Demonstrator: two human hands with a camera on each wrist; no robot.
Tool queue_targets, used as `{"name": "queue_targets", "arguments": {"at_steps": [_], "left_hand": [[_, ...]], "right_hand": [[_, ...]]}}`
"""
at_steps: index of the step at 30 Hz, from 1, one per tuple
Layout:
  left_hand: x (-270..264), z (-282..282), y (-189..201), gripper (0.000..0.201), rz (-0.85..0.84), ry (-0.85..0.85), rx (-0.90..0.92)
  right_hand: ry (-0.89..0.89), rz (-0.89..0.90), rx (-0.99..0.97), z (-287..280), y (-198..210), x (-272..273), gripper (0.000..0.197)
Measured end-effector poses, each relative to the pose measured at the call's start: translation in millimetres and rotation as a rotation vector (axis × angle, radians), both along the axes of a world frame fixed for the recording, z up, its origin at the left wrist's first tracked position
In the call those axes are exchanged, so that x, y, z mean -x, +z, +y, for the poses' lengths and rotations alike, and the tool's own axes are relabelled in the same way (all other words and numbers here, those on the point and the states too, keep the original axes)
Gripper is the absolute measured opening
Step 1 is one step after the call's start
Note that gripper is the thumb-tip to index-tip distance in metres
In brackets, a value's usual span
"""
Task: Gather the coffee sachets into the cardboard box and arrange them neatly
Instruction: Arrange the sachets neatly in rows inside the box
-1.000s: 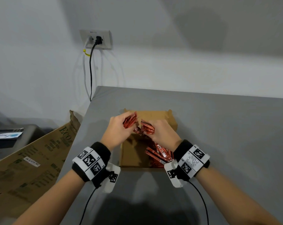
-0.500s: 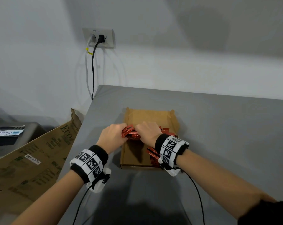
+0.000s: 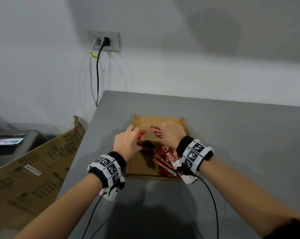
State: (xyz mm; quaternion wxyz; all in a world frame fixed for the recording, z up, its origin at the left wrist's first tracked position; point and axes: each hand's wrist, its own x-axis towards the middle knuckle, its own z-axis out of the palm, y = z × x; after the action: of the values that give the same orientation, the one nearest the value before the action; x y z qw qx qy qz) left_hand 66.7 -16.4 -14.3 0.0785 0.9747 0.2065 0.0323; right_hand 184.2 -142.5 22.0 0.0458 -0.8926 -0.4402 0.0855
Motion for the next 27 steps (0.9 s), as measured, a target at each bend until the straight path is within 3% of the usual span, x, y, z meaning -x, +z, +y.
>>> {"name": "queue_targets", "arguments": {"at_steps": [5, 10, 14, 19, 21, 23, 25, 27], "left_hand": [[-8, -6, -1, 0.052, 0.104, -0.083, -0.146], [-14, -14, -2, 0.047, 0.134, -0.101, -0.208], [-15, -15, -3, 0.038, 0.108, -0.102, -0.207], [-9, -12, 8, 0.043, 0.044, -0.091, -0.111], [-5, -10, 19, 0.028, -0.113, -0.062, 0.015], [-2, -10, 31, 0.015, -0.327, -0.037, 0.269], [-3, -16, 41, 0.016, -0.484, -0.063, 0.546], [-3, -23, 46, 0.016, -0.518, -0.102, 0.685]], "right_hand": [[-0.146, 0.187, -0.2, -15, 11, -10, 0.024], [-0.128, 0.324, -0.126, -25, 1, 1, 0.026], [-0.179, 0.398, -0.168, -32, -2, 4, 0.026], [-0.178, 0.509, -0.318, -41, 7, 5, 0.036], [-0.179, 0.547, -0.384, -45, 11, 4, 0.034], [-0.157, 0.567, -0.423, -44, 15, 7, 0.03], [-0.117, 0.609, -0.451, -40, 17, 14, 0.03], [-0.09, 0.596, -0.498, -36, 17, 21, 0.042]]}}
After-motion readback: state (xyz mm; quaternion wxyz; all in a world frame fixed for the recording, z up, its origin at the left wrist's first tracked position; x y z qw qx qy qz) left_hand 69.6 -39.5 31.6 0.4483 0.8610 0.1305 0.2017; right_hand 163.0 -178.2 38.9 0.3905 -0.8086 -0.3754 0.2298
